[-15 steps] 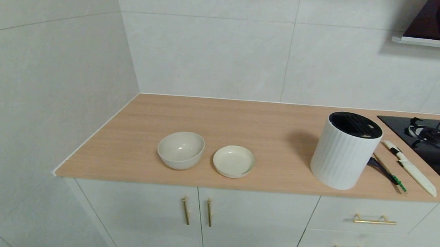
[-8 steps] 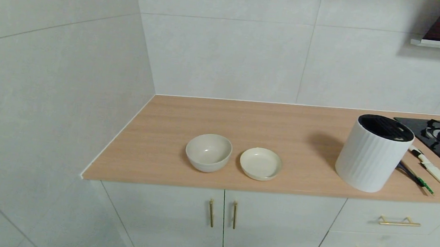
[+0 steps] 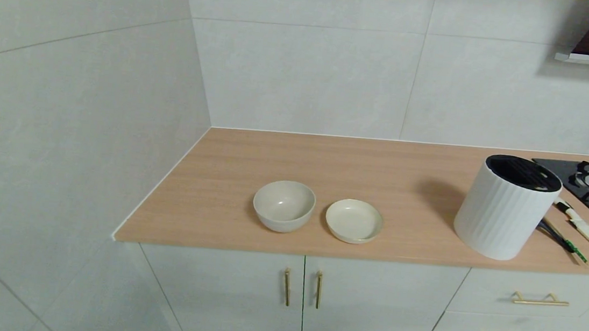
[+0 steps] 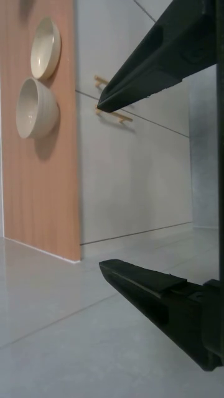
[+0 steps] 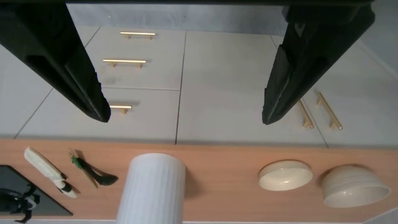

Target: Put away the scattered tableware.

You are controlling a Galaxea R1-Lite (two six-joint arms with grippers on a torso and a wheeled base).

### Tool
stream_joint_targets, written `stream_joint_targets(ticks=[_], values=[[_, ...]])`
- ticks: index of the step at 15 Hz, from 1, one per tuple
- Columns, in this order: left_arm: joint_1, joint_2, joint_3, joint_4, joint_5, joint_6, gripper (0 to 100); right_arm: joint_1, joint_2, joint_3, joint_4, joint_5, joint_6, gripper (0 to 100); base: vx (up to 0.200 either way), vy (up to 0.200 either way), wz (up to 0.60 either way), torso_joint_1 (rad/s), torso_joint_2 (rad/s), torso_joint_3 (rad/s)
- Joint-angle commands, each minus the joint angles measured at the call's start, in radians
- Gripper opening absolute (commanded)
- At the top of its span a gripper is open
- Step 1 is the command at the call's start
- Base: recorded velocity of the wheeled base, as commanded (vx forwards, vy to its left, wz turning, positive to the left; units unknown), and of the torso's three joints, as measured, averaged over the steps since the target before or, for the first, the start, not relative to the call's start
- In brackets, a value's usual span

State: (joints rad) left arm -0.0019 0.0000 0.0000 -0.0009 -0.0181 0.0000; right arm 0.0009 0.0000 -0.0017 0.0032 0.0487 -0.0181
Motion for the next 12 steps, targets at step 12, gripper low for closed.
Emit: stream_joint_targets(ticks=[12], values=[[0.000,0.000,0.000,-0.001,0.000,0.000,100,0.001,0.000,0.000,0.000,0.000,0.000,100,0.000,0.000,0.00,-0.046,0.10,0.052]])
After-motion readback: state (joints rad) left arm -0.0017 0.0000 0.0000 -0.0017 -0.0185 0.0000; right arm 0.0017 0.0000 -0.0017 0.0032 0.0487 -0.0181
